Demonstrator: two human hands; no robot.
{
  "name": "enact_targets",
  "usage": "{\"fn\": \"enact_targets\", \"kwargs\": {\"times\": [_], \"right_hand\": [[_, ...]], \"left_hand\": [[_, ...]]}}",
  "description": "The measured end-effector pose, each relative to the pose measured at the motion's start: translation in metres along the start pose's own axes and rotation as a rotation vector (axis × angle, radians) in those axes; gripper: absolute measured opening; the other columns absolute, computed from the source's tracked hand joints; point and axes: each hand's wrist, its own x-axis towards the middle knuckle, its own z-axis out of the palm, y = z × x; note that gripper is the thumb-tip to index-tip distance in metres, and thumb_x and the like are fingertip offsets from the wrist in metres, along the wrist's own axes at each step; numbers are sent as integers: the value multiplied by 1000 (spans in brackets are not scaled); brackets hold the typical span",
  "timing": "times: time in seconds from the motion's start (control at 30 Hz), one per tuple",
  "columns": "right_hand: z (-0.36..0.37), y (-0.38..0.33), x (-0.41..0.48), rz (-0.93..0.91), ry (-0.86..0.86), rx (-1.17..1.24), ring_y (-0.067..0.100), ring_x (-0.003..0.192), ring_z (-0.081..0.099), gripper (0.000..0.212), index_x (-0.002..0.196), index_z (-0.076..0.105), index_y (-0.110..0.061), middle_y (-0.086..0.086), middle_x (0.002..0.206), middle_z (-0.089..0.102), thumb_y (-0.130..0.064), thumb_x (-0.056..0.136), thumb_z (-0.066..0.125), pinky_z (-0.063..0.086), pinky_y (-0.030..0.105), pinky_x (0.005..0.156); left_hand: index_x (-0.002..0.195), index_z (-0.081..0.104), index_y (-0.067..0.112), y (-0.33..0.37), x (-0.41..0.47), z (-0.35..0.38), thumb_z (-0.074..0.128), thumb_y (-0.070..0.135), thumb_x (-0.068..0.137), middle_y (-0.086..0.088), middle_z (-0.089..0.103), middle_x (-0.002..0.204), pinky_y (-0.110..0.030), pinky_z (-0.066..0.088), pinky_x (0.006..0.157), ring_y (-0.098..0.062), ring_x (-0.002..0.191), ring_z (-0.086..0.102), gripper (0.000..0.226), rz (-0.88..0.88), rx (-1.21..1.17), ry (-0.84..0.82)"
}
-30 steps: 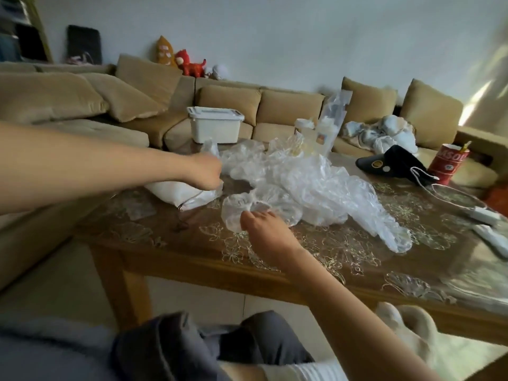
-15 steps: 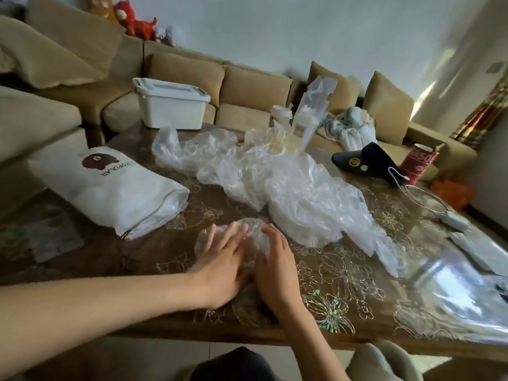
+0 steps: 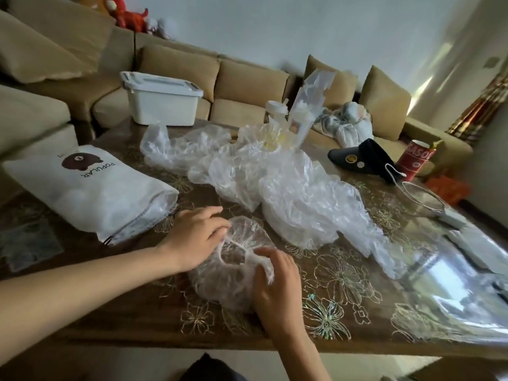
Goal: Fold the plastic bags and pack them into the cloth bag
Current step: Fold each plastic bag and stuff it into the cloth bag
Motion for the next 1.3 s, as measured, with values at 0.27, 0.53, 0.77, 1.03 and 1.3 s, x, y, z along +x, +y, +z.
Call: {"fn": "enact_targets", "kwargs": {"times": [0.27,0.53,0.77,1.03,1.3], "right_hand": [[-14,9,-41,-395,-187,-153,13,132,30,49,127,40,-25,3,146,28,-52,87,52,30,31,104],[-16,34,-41,-405,-151,-149,5,102,50,29,95,53,-28,-13,115,49,-52,78,56,38,20,88],[-34,35,-29,-70,-160,77,2,105,54,27,89,62,-26,-16,114,56,-46,85,45,45,24,88],[-80,36,-6,51,-326,260,7,75,64,5,92,61,-27,-13,89,68,-25,93,57,55,32,68],[-83,41,-32,-142,-589,-186,-8,119,28,76,141,35,-30,-27,132,30,-53,70,52,14,3,98]], "left_hand": [[77,52,14,18,29,-3,50,9,91,1,41,73,-20,34,53,-15,65,42,15,-246,86,-289],[81,60,5,26,21,-23,57,2,86,-7,50,69,-17,38,36,-13,48,46,7,-411,61,-523],[93,64,17,12,-34,-12,52,26,95,4,59,93,-19,43,64,-13,80,60,15,-305,25,-43],[144,-25,26,41,-57,-9,34,78,79,17,-32,144,-21,-23,106,1,136,-25,103,371,403,-518],[136,-37,30,31,-72,9,36,63,90,18,-50,135,-16,-37,95,7,122,-45,92,414,446,-604]]}}
